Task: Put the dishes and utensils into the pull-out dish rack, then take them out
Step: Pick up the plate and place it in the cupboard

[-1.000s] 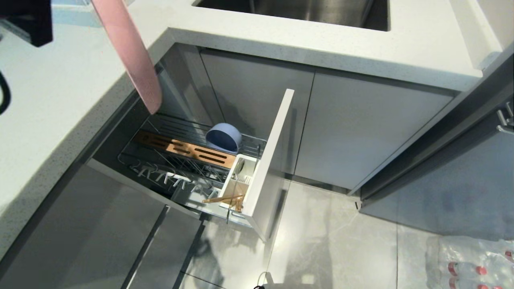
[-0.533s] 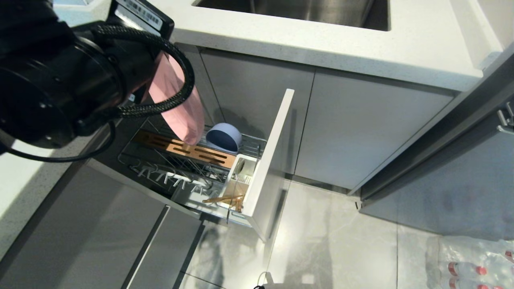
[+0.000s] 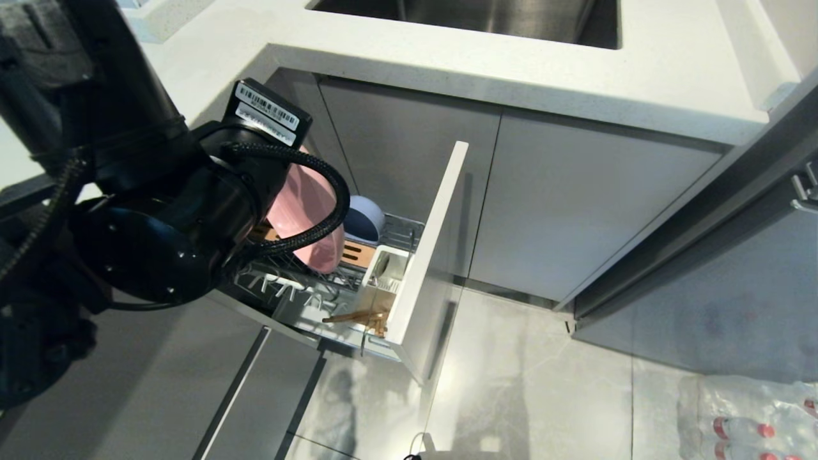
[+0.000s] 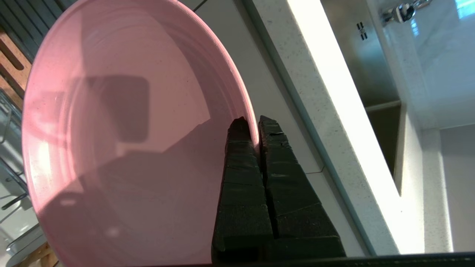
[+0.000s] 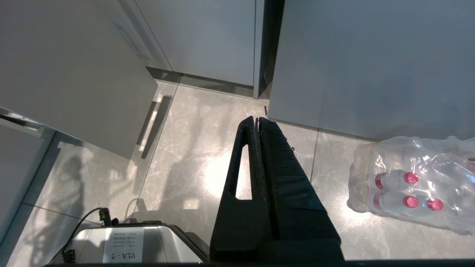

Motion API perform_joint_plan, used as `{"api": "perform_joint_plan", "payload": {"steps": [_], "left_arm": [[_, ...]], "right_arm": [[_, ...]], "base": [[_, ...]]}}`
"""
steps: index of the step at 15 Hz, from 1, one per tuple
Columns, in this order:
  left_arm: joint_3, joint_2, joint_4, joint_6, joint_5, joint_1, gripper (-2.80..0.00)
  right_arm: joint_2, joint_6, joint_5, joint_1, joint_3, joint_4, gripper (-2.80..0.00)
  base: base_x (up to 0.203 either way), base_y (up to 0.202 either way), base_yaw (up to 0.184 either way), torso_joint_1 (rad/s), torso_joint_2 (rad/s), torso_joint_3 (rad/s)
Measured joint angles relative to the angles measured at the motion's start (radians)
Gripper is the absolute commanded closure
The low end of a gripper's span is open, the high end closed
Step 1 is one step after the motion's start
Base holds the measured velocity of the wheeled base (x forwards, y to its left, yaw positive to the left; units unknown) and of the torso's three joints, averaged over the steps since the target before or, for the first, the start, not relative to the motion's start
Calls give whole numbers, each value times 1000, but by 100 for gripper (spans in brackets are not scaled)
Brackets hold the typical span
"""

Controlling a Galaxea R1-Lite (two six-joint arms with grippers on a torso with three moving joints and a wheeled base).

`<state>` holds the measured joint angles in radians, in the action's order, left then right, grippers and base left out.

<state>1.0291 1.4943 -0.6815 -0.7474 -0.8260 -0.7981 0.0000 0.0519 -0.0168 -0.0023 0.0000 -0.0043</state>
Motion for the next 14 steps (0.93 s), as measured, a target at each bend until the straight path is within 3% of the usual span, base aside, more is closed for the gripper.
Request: {"api": "perform_joint_plan", "payload": {"steps": [9, 14], "left_arm": [[-42, 45, -24, -74, 13, 48, 0], [-65, 64, -25, -105, 63, 102, 0]], "right_arm": [[0, 0, 0, 0, 0, 1, 0], [0, 0, 0, 0, 0, 0, 0]], "base": [[0, 0, 0, 0, 0, 0], [0, 0, 0, 0, 0, 0]]}}
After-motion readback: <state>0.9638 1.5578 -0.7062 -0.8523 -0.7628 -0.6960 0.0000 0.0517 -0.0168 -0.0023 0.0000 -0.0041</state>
